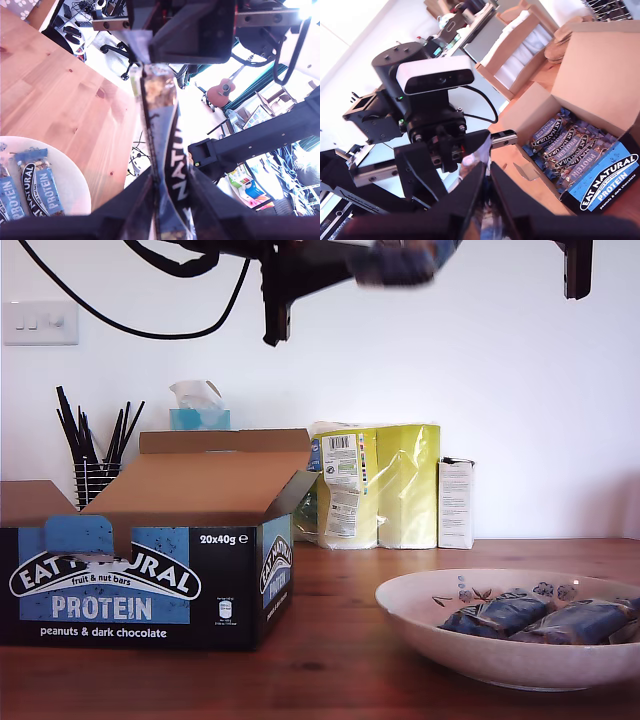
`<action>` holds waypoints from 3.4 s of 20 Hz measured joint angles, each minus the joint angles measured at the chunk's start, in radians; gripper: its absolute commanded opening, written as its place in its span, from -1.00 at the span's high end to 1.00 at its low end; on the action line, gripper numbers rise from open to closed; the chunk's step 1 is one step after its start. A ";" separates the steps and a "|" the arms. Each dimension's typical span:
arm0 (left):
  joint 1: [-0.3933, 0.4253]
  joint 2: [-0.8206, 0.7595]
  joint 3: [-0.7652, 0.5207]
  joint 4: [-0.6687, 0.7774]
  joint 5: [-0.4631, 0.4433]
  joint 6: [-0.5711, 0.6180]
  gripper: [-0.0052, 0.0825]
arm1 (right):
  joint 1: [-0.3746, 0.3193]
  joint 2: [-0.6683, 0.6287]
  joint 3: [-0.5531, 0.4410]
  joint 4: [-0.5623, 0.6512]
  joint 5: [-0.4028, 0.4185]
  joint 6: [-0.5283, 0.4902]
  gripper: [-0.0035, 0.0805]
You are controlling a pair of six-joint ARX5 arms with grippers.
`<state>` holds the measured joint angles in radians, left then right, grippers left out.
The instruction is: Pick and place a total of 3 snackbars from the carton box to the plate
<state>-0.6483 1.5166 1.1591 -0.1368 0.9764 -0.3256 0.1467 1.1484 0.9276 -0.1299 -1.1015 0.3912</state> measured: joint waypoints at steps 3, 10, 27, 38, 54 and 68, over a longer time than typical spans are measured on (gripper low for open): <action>0.000 0.000 0.000 -0.006 -0.016 0.018 0.06 | 0.000 0.000 0.000 -0.030 0.029 -0.027 0.94; 0.043 0.000 0.000 -0.078 0.011 0.057 0.30 | -0.005 0.000 0.000 -0.209 0.112 -0.164 0.94; 0.138 0.000 0.000 -0.430 -0.291 0.458 0.93 | -0.014 0.002 0.000 -0.828 0.451 -0.596 0.94; 0.138 0.000 0.000 -0.418 -0.291 0.460 0.93 | 0.071 0.187 0.018 -0.692 0.611 -0.709 0.94; 0.138 0.000 0.000 -0.417 -0.292 0.460 0.93 | 0.144 0.233 0.018 -0.451 0.724 -0.572 0.53; 0.233 -0.040 -0.025 -0.297 -0.425 0.549 0.93 | 0.143 -0.270 -0.139 -0.277 0.895 -0.455 0.95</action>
<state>-0.4149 1.4769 1.1343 -0.4339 0.5518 0.2234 0.2897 0.8783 0.7887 -0.4068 -0.2062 -0.0635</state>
